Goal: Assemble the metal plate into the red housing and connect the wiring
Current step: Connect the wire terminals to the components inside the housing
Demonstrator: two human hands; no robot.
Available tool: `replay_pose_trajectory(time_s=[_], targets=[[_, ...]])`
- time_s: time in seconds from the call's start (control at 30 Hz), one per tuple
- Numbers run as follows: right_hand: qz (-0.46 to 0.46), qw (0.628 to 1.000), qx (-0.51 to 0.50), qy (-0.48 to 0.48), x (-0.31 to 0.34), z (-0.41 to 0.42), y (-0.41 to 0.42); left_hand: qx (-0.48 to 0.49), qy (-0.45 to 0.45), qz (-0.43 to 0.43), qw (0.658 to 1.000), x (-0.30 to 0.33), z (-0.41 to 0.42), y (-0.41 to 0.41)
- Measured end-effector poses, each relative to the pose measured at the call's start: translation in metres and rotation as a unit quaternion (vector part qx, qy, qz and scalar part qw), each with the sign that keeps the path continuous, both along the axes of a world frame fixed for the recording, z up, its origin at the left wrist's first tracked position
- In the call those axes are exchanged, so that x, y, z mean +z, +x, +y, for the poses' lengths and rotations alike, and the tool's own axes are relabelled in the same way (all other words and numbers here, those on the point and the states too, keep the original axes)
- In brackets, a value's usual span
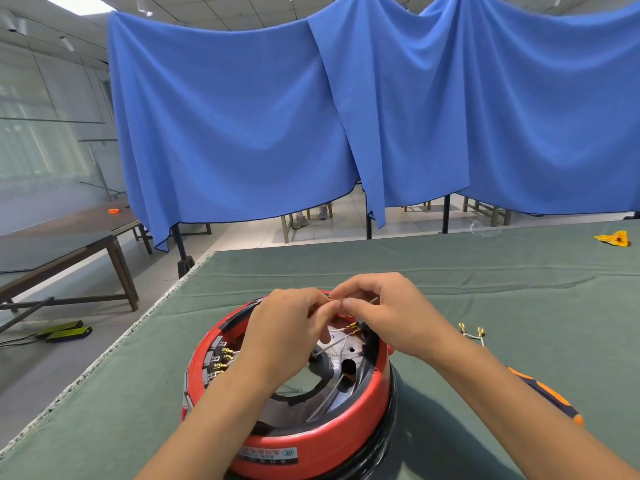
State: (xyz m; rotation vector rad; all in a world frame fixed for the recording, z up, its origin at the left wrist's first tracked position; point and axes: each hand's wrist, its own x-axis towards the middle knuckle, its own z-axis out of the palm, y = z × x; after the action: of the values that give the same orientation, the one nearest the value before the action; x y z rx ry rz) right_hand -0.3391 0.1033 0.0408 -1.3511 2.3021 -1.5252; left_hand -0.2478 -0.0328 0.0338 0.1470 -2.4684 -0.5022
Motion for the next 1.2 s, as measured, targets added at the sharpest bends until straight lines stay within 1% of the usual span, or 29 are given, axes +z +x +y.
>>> replay_pose_trajectory(time_s=[0.07, 0.17, 0.27, 0.4, 0.47, 0.53, 0.6, 0.63, 0.7, 0.8, 0.83, 0.87, 0.9, 0.93, 1.0, 1.03, 1.1, 1.2], targets=[[-0.012, 1.0, 0.009, 0.007, -0.001, 0.0, -0.001, -0.023, 0.028, -0.006, 0.999, 0.0, 0.0, 0.002], [-0.006, 1.0, -0.009, 0.003, -0.002, -0.001, -0.003, -0.032, 0.071, -0.006, 0.997, 0.001, 0.002, 0.004], [-0.009, 1.0, -0.017, -0.009, -0.004, -0.001, -0.004, -0.02, 0.113, 0.01, 0.993, 0.002, 0.001, 0.002], [-0.045, 0.998, -0.022, -0.028, -0.002, -0.001, -0.006, -0.006, 0.172, 0.05, 0.984, 0.0, -0.004, 0.001], [-0.055, 0.998, -0.021, -0.029, -0.002, -0.001, -0.005, 0.002, 0.183, 0.068, 0.981, 0.001, -0.005, 0.0], [-0.059, 0.998, -0.024, -0.024, -0.002, -0.002, -0.003, 0.016, 0.216, 0.087, 0.972, 0.005, -0.01, 0.0], [-0.054, 0.998, -0.027, -0.013, -0.002, -0.003, -0.001, 0.048, 0.244, 0.096, 0.964, 0.012, -0.021, 0.003], [-0.051, 0.998, -0.028, -0.009, -0.002, -0.004, 0.001, 0.076, 0.238, 0.09, 0.964, 0.015, -0.029, 0.006], [-0.036, 0.999, -0.039, -0.001, -0.004, -0.007, 0.003, 0.15, 0.192, 0.055, 0.968, 0.017, -0.042, 0.015], [0.066, 0.992, -0.083, 0.066, -0.008, -0.011, 0.004, 0.253, 0.111, 0.009, 0.961, 0.009, -0.053, 0.035], [0.089, 0.988, -0.086, 0.087, -0.01, -0.012, 0.005, 0.269, 0.099, 0.007, 0.958, 0.005, -0.056, 0.042], [0.092, 0.988, -0.084, 0.097, -0.012, -0.012, 0.005, 0.28, 0.1, 0.001, 0.955, -0.001, -0.059, 0.05], [0.087, 0.988, -0.082, 0.101, -0.013, -0.012, 0.004, 0.291, 0.104, -0.021, 0.951, -0.007, -0.063, 0.055], [0.086, 0.987, -0.086, 0.104, -0.014, -0.013, 0.004, 0.304, 0.115, -0.062, 0.944, -0.011, -0.066, 0.059], [0.094, 0.984, -0.1, 0.111, -0.014, -0.013, 0.005, 0.312, 0.151, -0.135, 0.928, -0.019, -0.07, 0.063], [0.097, 0.984, -0.105, 0.11, -0.013, -0.013, 0.005, 0.299, 0.17, -0.146, 0.928, -0.021, -0.071, 0.063], [0.1, 0.983, -0.109, 0.106, -0.01, -0.012, 0.006, 0.269, 0.193, -0.129, 0.935, -0.022, -0.071, 0.061], [0.102, 0.982, -0.122, 0.098, -0.005, -0.008, 0.005, 0.21, 0.206, -0.118, 0.949, -0.021, -0.068, 0.054]])
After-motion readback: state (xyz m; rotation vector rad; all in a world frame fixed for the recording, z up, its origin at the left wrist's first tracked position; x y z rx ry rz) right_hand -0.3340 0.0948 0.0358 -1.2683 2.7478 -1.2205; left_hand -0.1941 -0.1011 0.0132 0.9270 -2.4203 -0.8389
